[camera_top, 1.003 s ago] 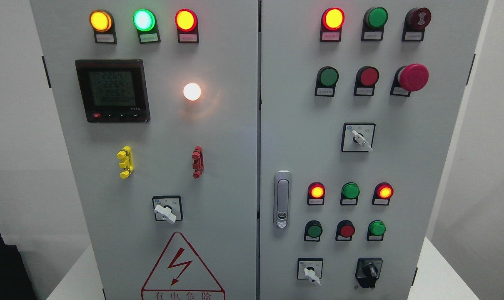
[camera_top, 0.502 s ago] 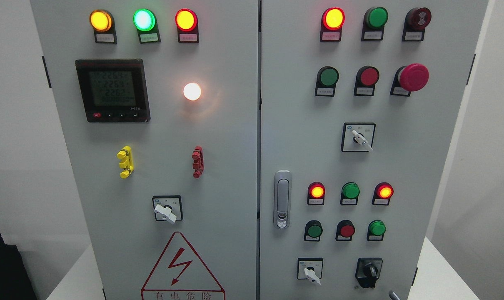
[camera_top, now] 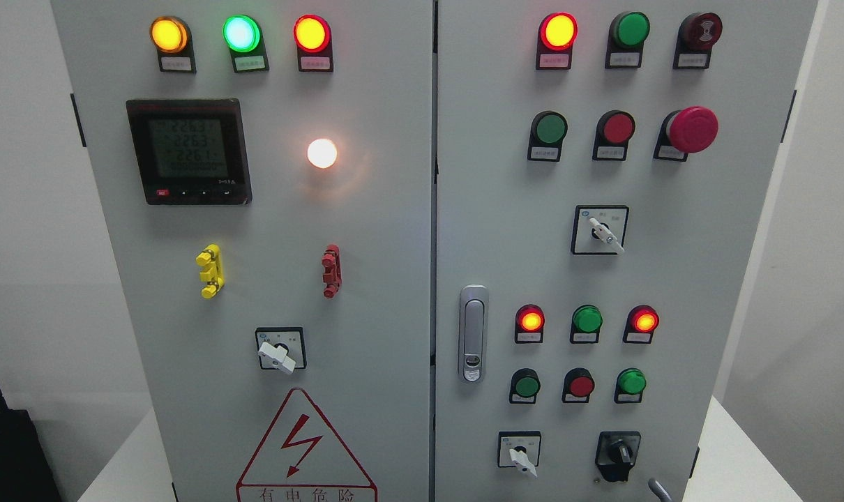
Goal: Trip black knob to open circuit
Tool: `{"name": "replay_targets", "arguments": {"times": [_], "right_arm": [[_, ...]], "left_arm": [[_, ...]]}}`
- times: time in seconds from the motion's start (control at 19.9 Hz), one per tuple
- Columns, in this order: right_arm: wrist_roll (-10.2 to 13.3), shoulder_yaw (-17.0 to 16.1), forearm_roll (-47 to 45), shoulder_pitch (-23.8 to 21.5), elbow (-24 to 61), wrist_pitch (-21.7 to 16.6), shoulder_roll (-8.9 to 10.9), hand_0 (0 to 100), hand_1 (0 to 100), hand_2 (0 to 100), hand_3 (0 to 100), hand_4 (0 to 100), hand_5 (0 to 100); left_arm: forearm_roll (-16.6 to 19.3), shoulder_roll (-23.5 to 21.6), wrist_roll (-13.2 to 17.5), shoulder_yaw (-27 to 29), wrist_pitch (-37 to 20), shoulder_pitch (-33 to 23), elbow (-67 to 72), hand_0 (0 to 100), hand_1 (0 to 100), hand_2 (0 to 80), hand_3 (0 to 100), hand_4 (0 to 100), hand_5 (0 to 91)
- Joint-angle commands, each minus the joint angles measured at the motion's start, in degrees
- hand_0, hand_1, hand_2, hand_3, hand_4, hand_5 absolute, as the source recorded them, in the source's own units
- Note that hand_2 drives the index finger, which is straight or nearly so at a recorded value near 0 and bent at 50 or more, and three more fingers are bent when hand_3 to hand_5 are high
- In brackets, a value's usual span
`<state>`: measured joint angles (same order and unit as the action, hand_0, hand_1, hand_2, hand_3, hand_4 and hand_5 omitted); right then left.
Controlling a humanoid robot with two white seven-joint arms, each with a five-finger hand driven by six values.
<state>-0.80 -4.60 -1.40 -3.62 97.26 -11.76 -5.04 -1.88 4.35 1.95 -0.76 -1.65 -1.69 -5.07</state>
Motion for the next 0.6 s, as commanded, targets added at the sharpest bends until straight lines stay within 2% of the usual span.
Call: {"name": "replay_targets", "arguments": {"times": [0.0, 0.55], "right_arm": [[-0.26, 0.99, 0.17, 1.07, 1.62, -0.46, -0.14, 72, 85, 0, 100, 100, 96], [-0.52, 1.96, 0.35, 1.68, 1.62, -0.46, -0.05, 72, 85, 1, 100, 100, 95]], "left_arm": [[-0.14, 0.05, -0.02, 0.05, 0.07, 0.11, 0.06, 12, 39, 0.0, 0, 0, 0.0], [-0.14, 0.05, -0.02, 0.05, -0.02, 0.02, 0.06, 12, 39, 0.0, 0, 0, 0.0]]}}
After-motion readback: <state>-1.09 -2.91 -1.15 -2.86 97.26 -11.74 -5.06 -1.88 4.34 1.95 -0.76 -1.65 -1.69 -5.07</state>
